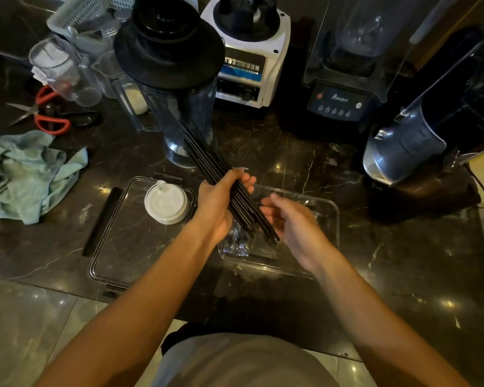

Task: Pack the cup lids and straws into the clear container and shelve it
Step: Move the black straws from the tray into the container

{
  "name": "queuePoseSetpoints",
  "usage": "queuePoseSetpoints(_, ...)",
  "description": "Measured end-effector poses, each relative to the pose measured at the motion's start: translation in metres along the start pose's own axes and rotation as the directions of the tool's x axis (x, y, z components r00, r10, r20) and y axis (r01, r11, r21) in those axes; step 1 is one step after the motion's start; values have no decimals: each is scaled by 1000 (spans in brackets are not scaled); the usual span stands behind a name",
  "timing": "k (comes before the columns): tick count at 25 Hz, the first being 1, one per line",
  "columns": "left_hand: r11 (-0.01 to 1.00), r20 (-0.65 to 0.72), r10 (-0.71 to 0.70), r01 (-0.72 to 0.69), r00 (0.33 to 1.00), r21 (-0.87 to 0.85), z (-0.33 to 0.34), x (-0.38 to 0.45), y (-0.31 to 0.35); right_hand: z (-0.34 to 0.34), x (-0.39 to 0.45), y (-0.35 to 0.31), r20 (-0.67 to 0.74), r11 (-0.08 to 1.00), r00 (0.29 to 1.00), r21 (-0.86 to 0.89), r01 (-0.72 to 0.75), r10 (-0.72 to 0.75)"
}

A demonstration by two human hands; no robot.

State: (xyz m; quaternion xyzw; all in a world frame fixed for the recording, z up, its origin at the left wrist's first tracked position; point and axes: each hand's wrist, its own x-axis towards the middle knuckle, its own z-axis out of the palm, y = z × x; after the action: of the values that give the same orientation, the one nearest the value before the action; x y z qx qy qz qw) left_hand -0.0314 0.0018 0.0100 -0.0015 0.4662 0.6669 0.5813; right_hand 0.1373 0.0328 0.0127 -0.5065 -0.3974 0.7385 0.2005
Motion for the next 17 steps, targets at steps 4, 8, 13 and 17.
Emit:
queuePoseSetpoints(4, 991, -29, 20, -23, 999, -133, 5, 0, -4, 3, -3, 11, -268, 921, 956, 389, -7, 121)
queuePoseSetpoints(8, 980, -4, -42, 40, 999, -197, 9, -8, -16, 22, -6, 8, -258, 789, 921, 609, -79, 291)
queuePoseSetpoints(13, 980, 30, -47, 52, 998, -194, 8, -22, -30, 51, 3, 1, -221, 814, 936, 572, -103, 273)
queuePoseSetpoints(17, 981, 49, -44, 52, 998, -189, -10, -25, -12, 55, 5, 0, -151, 923, 979, 377, -69, 135)
